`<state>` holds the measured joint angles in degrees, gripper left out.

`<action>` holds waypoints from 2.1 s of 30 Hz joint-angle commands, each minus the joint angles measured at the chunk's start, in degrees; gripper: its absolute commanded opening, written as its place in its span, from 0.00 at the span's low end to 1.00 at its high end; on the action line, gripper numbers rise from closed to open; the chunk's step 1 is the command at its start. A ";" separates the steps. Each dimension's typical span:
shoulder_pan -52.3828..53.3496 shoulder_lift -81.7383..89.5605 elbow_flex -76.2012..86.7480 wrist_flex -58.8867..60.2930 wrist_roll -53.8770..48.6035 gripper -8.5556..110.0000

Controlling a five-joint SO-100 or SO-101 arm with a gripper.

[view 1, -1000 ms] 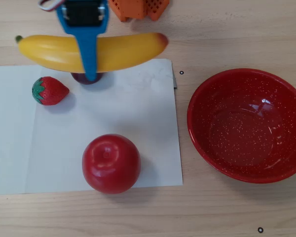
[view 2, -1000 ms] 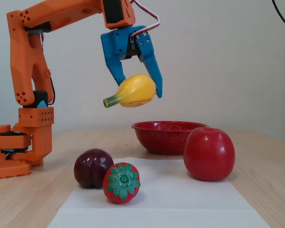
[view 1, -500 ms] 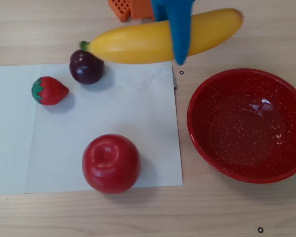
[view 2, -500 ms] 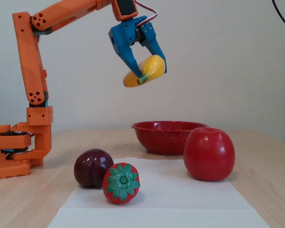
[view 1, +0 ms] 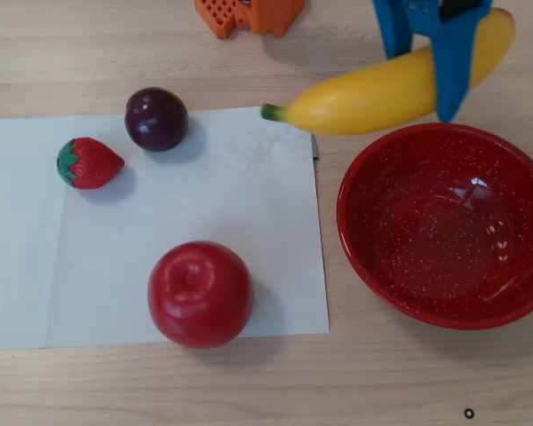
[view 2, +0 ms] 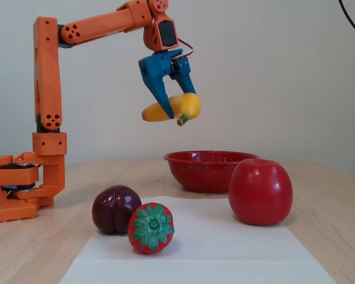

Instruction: Grasp the banana and put it in the red bowl

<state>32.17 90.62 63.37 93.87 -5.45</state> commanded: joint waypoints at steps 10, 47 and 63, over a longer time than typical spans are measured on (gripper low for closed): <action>3.25 -8.88 -8.09 -10.63 0.44 0.10; -16.26 0.62 -22.50 11.60 4.75 0.08; -25.14 31.38 8.61 8.17 6.94 0.08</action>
<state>9.58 116.37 72.69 102.30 0.09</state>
